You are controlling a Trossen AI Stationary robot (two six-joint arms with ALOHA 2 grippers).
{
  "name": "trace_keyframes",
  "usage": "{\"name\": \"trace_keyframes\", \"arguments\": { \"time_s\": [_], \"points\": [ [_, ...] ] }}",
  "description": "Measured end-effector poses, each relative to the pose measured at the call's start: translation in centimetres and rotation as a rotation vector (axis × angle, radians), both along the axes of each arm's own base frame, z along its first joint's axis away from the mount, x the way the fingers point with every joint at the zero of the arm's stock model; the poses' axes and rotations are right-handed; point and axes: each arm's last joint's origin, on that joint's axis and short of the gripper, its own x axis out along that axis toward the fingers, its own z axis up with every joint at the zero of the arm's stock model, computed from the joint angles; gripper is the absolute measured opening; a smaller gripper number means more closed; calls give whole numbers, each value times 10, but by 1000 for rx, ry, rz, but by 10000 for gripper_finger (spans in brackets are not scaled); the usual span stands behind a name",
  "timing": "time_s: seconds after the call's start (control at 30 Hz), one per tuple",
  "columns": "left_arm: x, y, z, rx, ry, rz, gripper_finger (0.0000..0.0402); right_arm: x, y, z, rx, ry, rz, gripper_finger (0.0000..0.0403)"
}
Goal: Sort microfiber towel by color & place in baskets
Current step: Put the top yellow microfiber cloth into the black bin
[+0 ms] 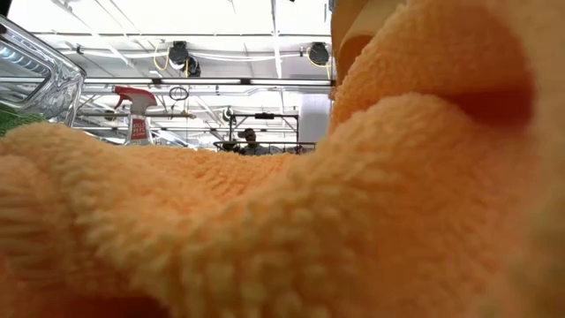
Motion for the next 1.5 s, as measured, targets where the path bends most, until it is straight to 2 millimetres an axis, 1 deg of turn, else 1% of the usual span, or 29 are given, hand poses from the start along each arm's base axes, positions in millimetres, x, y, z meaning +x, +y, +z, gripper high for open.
{"name": "trace_keyframes", "arguments": {
  "time_s": [0.17,0.3,0.37,0.5,0.57,0.7,0.8,0.93,1.17,1.33,1.5],
  "points": [
    [-14,-20,2,19,54,-55,161,-13,8,8,42,-27,54,4],
    [-21,-35,-2,36,89,-92,188,-25,13,14,81,-38,97,3],
    [-24,-39,-5,22,114,-89,191,-31,15,17,105,-38,117,2],
    [-29,-40,-12,-8,173,-27,191,-43,19,20,141,-5,154,2],
    [-31,-40,-15,-4,198,0,191,-48,24,26,156,30,171,1],
    [-35,-39,-21,-30,251,31,191,-57,33,48,168,117,200,1],
    [-35,-38,-22,-41,256,56,191,-65,41,64,160,198,218,1],
    [-35,-38,-22,-37,254,65,191,-75,52,88,196,312,270,1],
    [-35,-38,-22,-37,254,65,191,-92,73,116,275,472,401,0],
    [-35,-37,-22,-37,255,67,191,-104,81,125,353,528,411,0],
    [-35,-37,-22,-38,254,67,191,-115,87,117,455,623,353,0]
  ]
}}
